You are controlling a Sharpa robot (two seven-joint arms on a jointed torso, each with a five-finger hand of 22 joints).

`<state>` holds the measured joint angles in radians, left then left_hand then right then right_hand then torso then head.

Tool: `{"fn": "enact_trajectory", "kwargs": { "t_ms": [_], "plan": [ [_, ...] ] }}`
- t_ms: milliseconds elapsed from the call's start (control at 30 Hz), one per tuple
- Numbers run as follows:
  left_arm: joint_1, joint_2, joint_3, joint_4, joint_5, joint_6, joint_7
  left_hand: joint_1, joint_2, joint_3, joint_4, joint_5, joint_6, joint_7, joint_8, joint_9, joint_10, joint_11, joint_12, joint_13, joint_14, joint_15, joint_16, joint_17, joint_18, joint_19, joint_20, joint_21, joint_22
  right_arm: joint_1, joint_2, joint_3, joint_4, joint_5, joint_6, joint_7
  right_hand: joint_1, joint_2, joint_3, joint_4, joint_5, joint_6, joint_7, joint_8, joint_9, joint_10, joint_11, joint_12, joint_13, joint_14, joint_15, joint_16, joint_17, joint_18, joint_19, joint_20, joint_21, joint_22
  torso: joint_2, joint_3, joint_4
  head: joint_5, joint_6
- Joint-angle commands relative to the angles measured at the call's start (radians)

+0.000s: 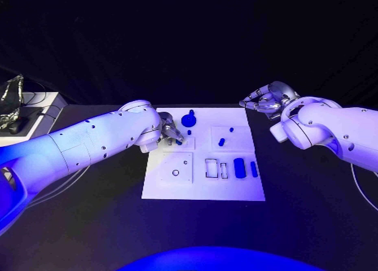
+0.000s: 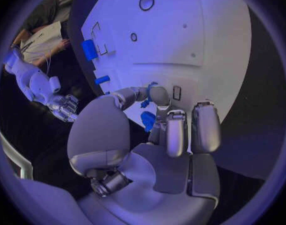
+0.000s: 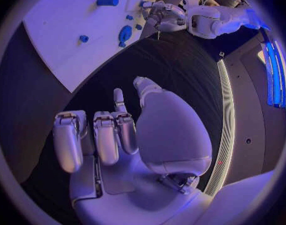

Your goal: Assemble the parts on the task board

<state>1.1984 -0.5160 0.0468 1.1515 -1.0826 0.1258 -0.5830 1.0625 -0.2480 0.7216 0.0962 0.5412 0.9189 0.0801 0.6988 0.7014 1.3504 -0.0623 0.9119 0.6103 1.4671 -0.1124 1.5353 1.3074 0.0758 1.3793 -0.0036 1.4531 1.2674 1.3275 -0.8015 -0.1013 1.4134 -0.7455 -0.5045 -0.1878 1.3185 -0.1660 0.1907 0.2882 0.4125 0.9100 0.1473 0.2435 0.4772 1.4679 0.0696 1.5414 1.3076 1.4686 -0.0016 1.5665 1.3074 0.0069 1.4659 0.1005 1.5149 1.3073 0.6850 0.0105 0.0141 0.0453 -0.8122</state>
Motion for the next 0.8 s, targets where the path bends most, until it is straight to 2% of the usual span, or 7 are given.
{"fn": "enact_trajectory", "kwargs": {
  "t_ms": [33, 800],
  "plan": [
    [-0.010, 0.003, -0.007, 0.004, -0.004, 0.048, -0.011, 0.037, 0.033, 0.066, -0.060, 0.007, 0.091, -0.087, 0.001, 0.230, 0.018, -0.012, 0.002, -0.003, 0.086, -0.010, 0.006, 0.193, -0.011, 0.002, -0.002, 0.002, 0.001, 0.000, 0.000, 0.000, 0.002, -0.011, 0.005, 0.010, -0.011, -0.003, 0.004, 0.000, 0.007, -0.008, 0.000, 0.003, 0.001, 0.068, -0.003, -0.005, 0.232, 0.095, -0.004, -0.005, 0.235, 0.008, 0.078, -0.003, -0.004, 0.228, 0.000, -0.0009, 0.0000, 0.001, 0.000],
    [-0.010, 0.003, -0.007, -0.010, -0.032, 0.064, -0.023, 0.049, 0.029, 0.083, -0.073, 0.010, 0.097, -0.087, 0.001, 0.236, 0.025, -0.013, 0.006, 0.000, 0.088, -0.010, 0.011, 0.203, -0.014, 0.010, -0.004, 0.007, 0.013, 0.000, 0.001, 0.000, -0.001, -0.012, 0.005, 0.010, -0.011, -0.003, 0.004, 0.000, 0.007, -0.008, 0.000, 0.003, 0.001, 0.068, -0.003, -0.005, 0.232, 0.095, -0.004, -0.005, 0.235, 0.008, 0.078, -0.003, -0.004, 0.228, 0.001, 0.0008, -0.0009, 0.002, -0.004]
  ]
}}
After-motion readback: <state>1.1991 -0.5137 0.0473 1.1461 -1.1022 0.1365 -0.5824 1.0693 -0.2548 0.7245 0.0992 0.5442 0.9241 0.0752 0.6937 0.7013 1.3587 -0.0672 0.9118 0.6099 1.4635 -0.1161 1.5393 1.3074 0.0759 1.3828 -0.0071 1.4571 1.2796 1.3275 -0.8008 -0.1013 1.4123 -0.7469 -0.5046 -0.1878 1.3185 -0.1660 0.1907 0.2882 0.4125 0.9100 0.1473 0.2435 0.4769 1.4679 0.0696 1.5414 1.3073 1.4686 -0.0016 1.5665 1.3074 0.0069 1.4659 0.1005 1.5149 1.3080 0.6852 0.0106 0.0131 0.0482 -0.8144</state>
